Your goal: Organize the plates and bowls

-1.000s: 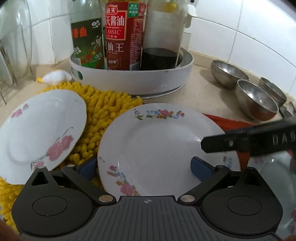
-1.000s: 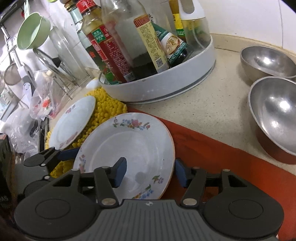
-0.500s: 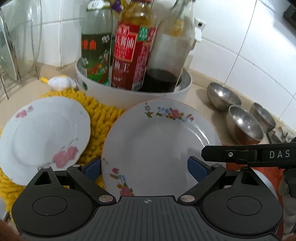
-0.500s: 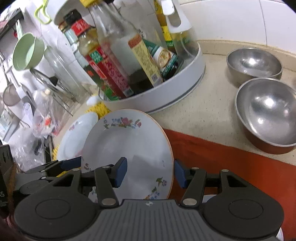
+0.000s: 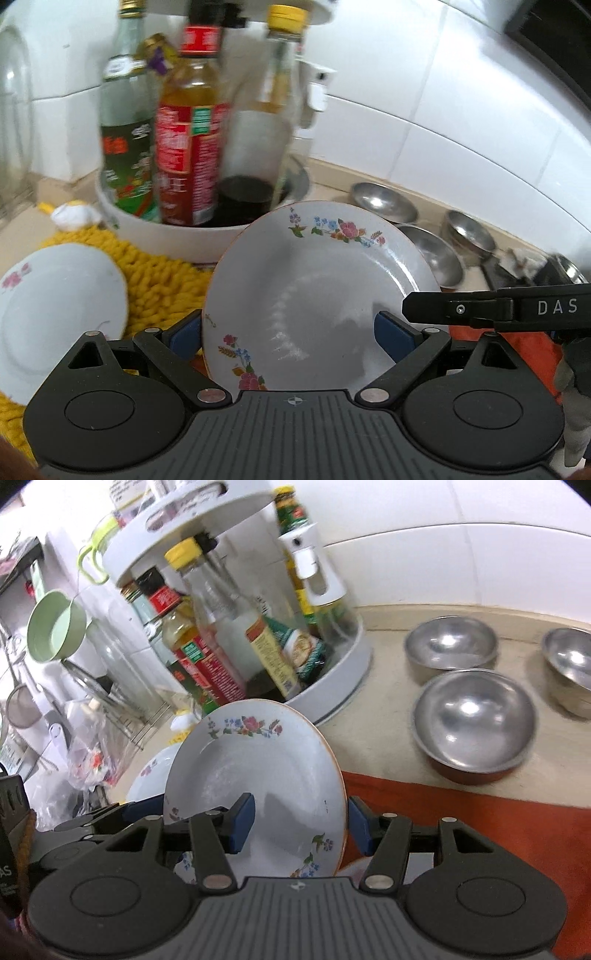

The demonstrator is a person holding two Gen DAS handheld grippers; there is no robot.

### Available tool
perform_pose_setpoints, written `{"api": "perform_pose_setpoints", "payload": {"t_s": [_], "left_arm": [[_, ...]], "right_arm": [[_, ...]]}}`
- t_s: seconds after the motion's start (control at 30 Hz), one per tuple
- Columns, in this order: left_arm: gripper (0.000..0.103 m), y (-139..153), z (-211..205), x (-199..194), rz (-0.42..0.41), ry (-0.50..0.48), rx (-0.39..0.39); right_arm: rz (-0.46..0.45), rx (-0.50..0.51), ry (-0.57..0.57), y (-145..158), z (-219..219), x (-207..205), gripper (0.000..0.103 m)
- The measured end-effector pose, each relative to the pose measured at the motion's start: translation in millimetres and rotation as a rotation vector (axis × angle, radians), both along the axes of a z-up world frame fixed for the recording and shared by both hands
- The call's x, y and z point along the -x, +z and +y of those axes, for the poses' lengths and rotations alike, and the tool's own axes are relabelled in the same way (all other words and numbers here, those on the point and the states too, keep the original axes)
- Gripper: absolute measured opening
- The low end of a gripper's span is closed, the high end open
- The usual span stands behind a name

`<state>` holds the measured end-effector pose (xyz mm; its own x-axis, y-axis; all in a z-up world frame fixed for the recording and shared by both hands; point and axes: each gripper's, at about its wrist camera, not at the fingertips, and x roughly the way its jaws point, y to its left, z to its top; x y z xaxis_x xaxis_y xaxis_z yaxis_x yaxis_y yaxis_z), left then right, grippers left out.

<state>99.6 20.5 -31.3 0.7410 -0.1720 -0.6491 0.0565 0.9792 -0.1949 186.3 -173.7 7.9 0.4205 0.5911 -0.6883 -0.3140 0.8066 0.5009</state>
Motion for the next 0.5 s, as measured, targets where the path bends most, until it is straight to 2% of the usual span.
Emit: {"api": "perform_pose_setpoints", "payload": {"t_s": [0.33, 0.5], "left_arm": [[0.097, -1.2, -34.6, -1.2, 0.004, -0.168, 0.026], [0.097, -10.5, -53.8, -1.3, 0.045, -0.253, 0.031]], "right_arm": [[0.054, 0.052, -0.142, 8.5, -40.0, 33.5, 0.050], [0.095, 0.074, -0.215, 6.9, -58.7, 50.0, 0.049]]}}
